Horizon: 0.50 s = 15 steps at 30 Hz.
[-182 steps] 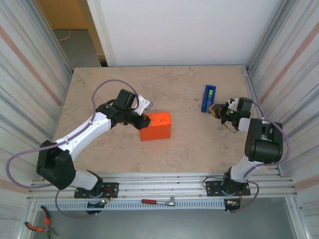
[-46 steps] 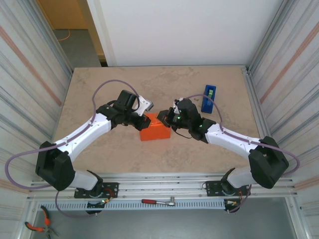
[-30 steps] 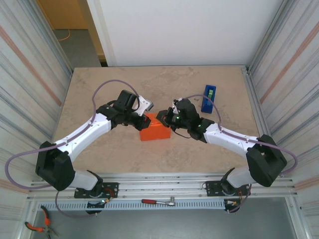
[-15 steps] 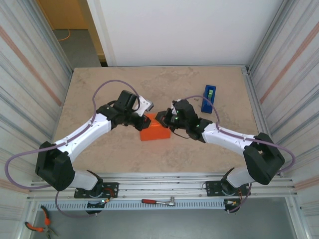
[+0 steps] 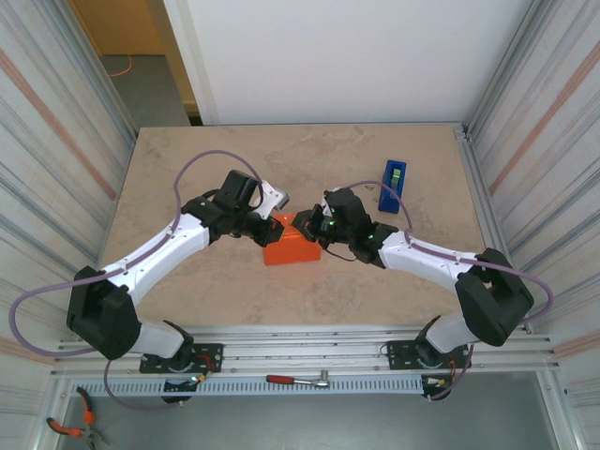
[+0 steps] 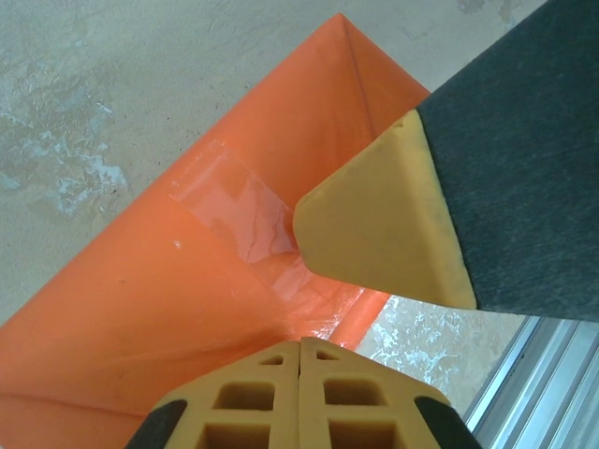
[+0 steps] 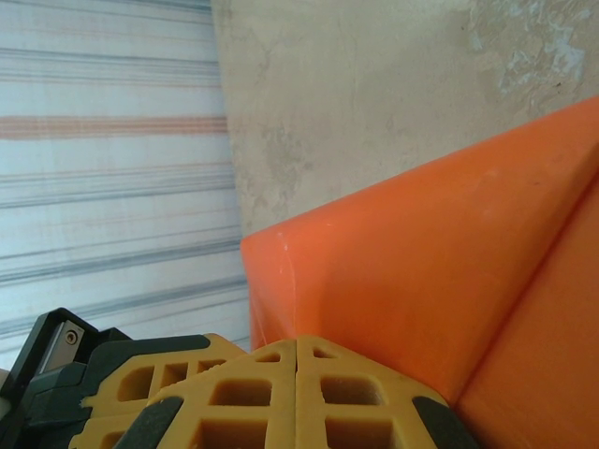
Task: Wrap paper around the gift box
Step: Stick the wrapping paper to the gift box.
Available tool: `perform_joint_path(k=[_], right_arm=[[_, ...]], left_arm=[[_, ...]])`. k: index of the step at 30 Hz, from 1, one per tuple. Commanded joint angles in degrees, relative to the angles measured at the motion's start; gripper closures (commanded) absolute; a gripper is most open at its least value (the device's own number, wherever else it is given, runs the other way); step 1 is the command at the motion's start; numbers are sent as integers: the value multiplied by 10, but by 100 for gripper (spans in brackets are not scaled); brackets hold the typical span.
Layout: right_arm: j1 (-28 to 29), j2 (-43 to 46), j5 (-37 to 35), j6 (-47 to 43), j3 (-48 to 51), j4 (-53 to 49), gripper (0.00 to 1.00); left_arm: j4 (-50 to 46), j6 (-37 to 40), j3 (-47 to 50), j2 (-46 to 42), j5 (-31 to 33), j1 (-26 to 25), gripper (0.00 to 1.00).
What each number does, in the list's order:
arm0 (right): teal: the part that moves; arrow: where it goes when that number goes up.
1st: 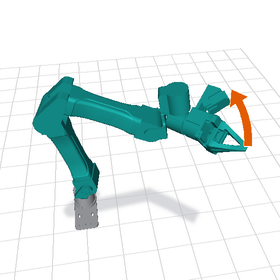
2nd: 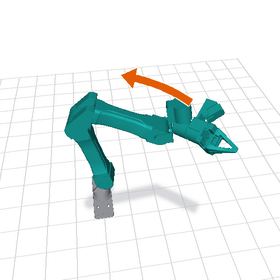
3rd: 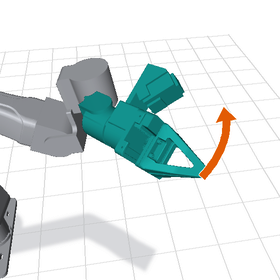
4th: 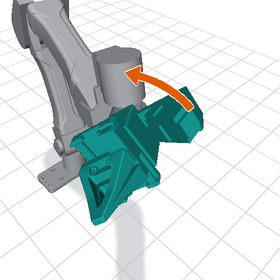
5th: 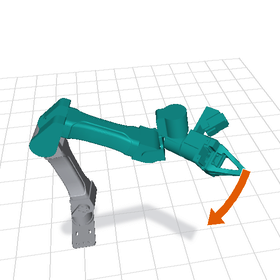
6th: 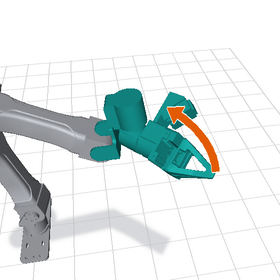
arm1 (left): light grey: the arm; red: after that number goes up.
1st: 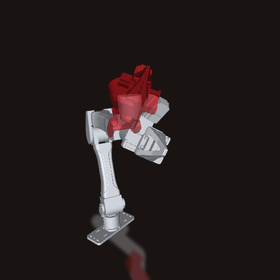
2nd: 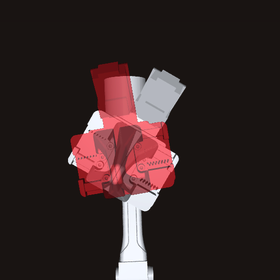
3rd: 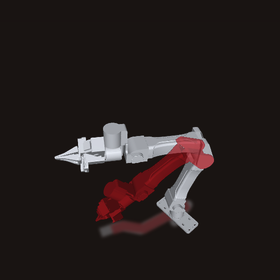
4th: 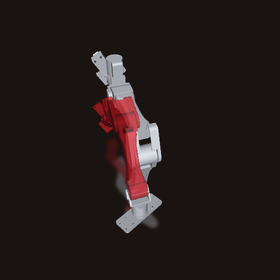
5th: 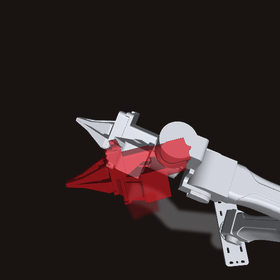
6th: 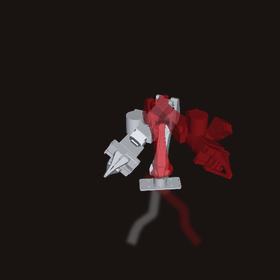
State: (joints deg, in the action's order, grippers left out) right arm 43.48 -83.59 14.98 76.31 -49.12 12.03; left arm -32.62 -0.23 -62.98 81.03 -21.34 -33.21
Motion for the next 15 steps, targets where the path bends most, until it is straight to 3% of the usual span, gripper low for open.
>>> perform_joint_path(k=[1, 15], right_arm=[[-1, 0, -12, -8, 0, -83, 100], [-1, 9, -4, -63, -34, -139, 100]], left_arm=[[-81, 2, 43, 43, 36, -12, 100], [-81, 2, 43, 44, 37, -12, 100]])
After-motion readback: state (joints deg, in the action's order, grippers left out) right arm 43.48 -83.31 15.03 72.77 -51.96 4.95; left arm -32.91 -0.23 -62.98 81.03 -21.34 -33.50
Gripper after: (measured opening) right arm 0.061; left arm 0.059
